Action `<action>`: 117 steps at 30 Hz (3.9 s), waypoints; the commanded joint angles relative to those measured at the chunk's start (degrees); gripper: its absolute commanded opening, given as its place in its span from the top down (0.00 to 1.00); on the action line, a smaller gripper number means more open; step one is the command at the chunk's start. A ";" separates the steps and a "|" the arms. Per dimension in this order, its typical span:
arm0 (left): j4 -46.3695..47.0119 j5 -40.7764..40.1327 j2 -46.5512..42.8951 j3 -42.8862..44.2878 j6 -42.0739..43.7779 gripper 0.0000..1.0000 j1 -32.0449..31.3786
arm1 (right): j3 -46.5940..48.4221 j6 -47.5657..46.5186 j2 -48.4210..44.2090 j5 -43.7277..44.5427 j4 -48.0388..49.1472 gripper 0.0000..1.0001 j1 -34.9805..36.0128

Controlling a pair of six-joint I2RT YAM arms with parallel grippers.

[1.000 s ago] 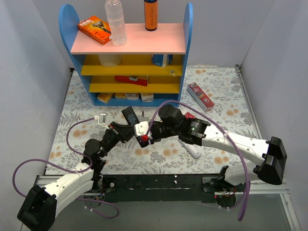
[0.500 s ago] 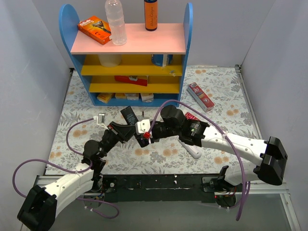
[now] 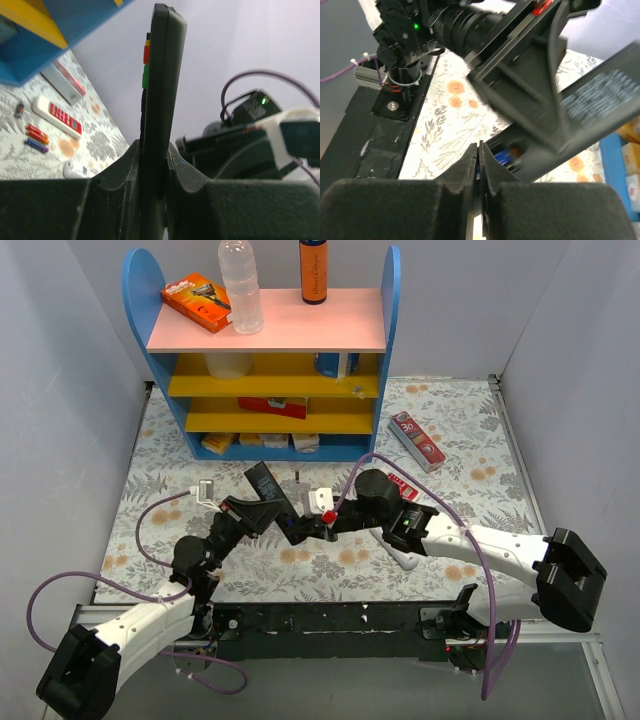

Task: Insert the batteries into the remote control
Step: Load the battery into the remote control.

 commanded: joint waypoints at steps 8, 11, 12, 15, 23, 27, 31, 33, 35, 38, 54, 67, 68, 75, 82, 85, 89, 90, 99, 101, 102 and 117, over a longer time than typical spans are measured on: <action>13.61 -2.66 -3.01 2.94 -6.51 1.00 -0.02 | -7.01 4.25 2.29 1.47 1.14 0.81 -1.81; 12.47 -1.78 -2.91 3.12 -4.93 1.00 0.06 | -6.04 4.86 2.30 1.03 0.79 0.80 -1.81; 11.51 -1.61 -3.09 3.03 -3.54 1.00 -0.02 | -5.69 5.30 1.77 0.85 0.09 0.79 -1.81; 5.64 -1.96 -4.66 2.76 0.07 1.00 -0.02 | -3.85 6.88 0.37 0.41 -1.23 0.76 -1.72; -8.27 -7.66 -7.75 3.46 13.34 1.00 -0.02 | 0.03 14.27 -4.29 10.84 -4.49 0.54 0.65; -11.61 -8.46 -7.92 4.78 15.90 1.00 0.06 | -0.24 16.73 -5.53 21.57 -2.73 0.47 4.42; -12.58 -9.08 -8.36 5.49 17.22 1.00 0.06 | 0.46 16.55 -3.95 31.51 -0.62 0.41 7.33; -13.45 -9.34 -8.63 5.75 17.83 1.00 0.06 | 1.16 16.82 -2.46 34.23 0.60 0.40 8.21; -14.42 -9.60 -9.15 6.28 18.27 1.00 0.06 | 1.26 16.91 -1.67 35.38 2.27 0.39 9.35; -15.04 -10.22 -9.51 6.54 18.71 1.00 -0.02 | 1.52 16.82 -0.44 38.36 4.30 0.39 10.58; -14.08 -10.31 -8.80 6.81 18.10 1.00 0.06 | 6.00 19.45 6.60 42.42 3.95 0.44 11.11; -13.20 -11.28 -6.70 7.25 17.84 1.00 0.06 | 6.62 23.15 8.71 43.83 0.34 0.45 11.82; -13.28 -11.19 -6.61 7.25 17.75 1.00 0.06 | 6.44 23.15 8.54 43.74 0.61 0.46 11.82; -13.90 -11.19 -7.75 7.16 18.01 1.00 0.06 | 6.79 23.23 9.06 43.04 1.05 0.52 11.90; -13.73 -11.01 -8.19 7.16 17.92 1.00 0.06 | 7.67 23.50 9.76 42.86 -0.35 0.57 11.90; -13.37 -10.92 -8.19 6.98 17.83 1.00 -0.02 | 7.67 23.67 9.85 42.77 -0.88 0.57 11.90; -13.46 -11.19 -8.19 6.90 17.83 1.00 -0.02 | 7.32 24.29 9.07 42.68 -1.23 0.55 11.82; -13.55 -11.36 -8.28 6.90 17.83 1.00 -0.02 | 7.32 24.46 8.89 42.86 -1.41 0.52 11.82; -18.99 -15.93 -8.36 8.04 16.52 1.00 0.06 | 9.51 28.24 7.13 45.32 -7.73 0.42 11.90; -19.88 -16.37 -8.63 7.95 16.08 1.00 -0.02 | 10.65 29.47 7.48 45.76 -9.75 0.41 11.82; -20.05 -16.46 -8.72 8.21 15.99 1.00 -0.02 | 10.92 29.82 8.00 46.02 -10.28 0.40 11.90; -20.23 -14.53 -8.72 8.74 15.20 1.00 -0.02 | 15.05 30.36 11.17 50.51 -12.13 0.44 11.82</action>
